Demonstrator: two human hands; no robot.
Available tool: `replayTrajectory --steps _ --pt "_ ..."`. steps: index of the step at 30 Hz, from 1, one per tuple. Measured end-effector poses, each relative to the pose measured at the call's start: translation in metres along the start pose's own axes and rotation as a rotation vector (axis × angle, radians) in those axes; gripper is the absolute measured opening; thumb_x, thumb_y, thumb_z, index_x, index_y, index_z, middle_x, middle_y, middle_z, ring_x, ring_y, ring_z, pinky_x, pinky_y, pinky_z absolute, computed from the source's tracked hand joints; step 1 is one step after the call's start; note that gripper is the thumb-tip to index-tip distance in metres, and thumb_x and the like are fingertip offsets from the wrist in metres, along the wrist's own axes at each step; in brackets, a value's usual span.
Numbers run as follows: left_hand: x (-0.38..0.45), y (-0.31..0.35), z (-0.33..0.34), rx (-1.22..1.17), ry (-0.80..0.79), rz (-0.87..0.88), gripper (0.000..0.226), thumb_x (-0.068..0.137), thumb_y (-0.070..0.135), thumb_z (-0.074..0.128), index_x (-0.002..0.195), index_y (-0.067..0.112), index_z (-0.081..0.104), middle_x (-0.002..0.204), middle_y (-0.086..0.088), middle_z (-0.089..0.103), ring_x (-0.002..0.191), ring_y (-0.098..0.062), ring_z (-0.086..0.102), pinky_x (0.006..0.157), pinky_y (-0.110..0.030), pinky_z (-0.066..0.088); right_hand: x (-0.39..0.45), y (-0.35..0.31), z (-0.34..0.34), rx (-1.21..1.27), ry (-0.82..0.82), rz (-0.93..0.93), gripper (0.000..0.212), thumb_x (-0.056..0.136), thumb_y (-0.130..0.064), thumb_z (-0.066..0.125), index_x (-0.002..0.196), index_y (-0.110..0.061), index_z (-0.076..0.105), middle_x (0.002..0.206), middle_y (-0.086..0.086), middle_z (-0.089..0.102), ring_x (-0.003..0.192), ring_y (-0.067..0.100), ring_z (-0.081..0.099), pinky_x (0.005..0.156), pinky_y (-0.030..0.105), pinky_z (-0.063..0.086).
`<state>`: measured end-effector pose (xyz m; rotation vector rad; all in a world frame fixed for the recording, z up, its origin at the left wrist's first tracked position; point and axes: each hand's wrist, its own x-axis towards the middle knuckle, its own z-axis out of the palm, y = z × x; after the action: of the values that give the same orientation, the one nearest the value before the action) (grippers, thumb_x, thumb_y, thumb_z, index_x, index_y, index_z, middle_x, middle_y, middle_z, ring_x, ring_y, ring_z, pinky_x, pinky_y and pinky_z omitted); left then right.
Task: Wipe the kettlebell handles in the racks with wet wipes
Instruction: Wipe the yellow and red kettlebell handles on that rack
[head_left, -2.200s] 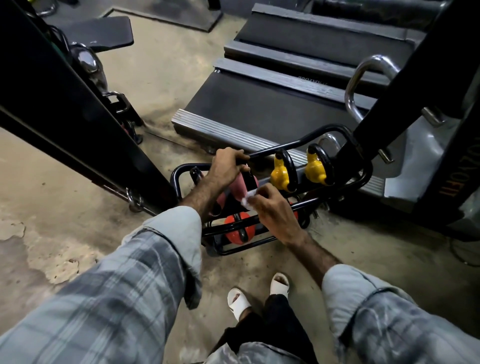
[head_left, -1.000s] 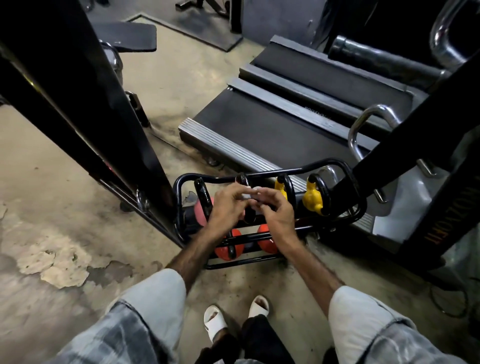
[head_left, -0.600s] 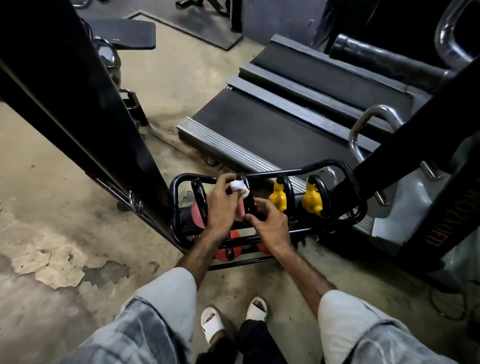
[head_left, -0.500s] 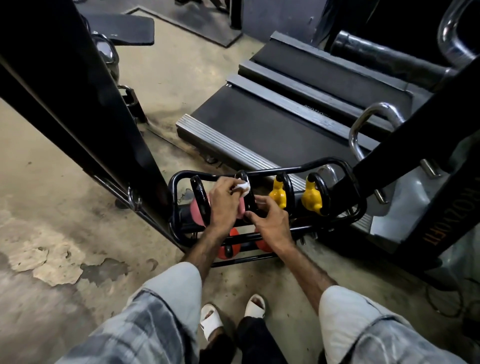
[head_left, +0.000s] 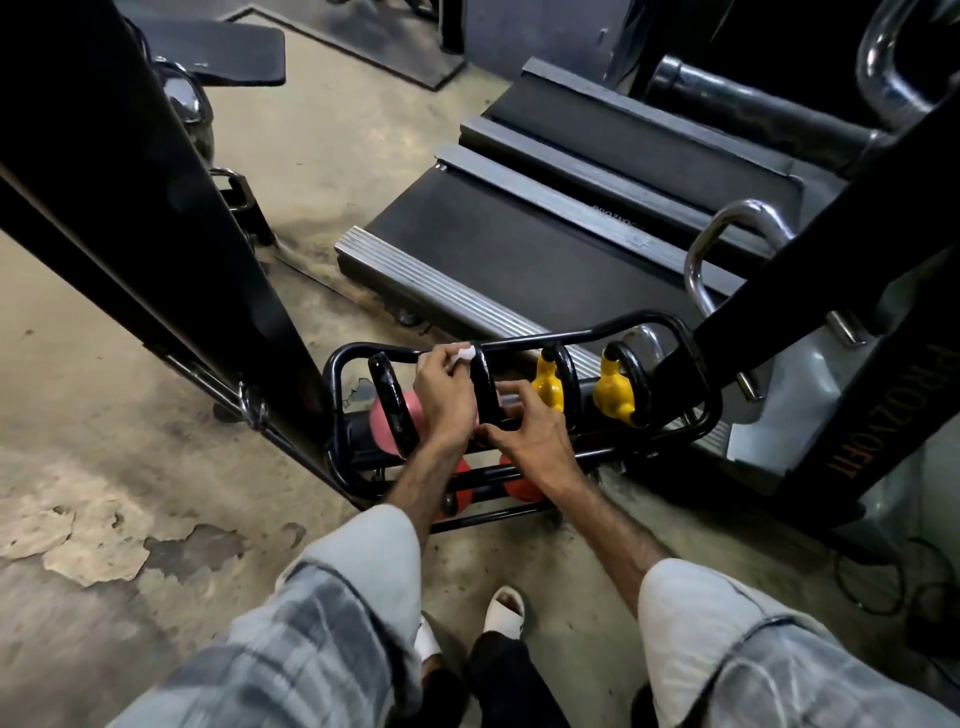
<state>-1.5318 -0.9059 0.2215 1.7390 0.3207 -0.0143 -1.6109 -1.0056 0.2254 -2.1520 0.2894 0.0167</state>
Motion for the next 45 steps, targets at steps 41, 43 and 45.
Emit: replayTrajectory --steps 41,43,45 --pt "0.091 0.025 -0.007 0.493 -0.558 0.017 0.019 0.061 0.032 0.068 0.076 0.024 0.078 0.082 0.002 0.076 0.090 -0.015 0.070 0.092 -0.038 0.054 0.017 -0.015 0.003 0.015 -0.013 0.107 0.039 0.081 -0.031 0.076 0.110 -0.017 0.054 0.111 -0.001 0.066 0.092 0.014 0.065 0.075 0.029 0.058" --pt "0.083 0.038 -0.007 0.583 -0.582 0.100 0.018 0.071 0.024 0.065 0.083 0.020 0.078 0.087 0.000 0.076 0.091 -0.015 0.068 0.091 -0.028 0.053 0.017 -0.014 0.005 0.029 -0.013 0.098 0.041 0.081 -0.032 0.077 0.110 -0.015 0.054 0.111 0.001 0.067 0.091 0.015 0.066 0.076 0.033 0.059" --pt "0.064 0.047 -0.009 0.681 -0.557 0.334 0.018 0.079 0.014 0.064 0.090 0.013 0.077 0.094 -0.005 0.074 0.093 -0.017 0.066 0.083 -0.017 0.044 0.017 -0.012 0.006 0.044 0.004 0.106 0.041 0.079 -0.033 0.077 0.109 -0.015 0.056 0.109 0.000 0.069 0.090 0.014 0.067 0.078 0.038 0.059"
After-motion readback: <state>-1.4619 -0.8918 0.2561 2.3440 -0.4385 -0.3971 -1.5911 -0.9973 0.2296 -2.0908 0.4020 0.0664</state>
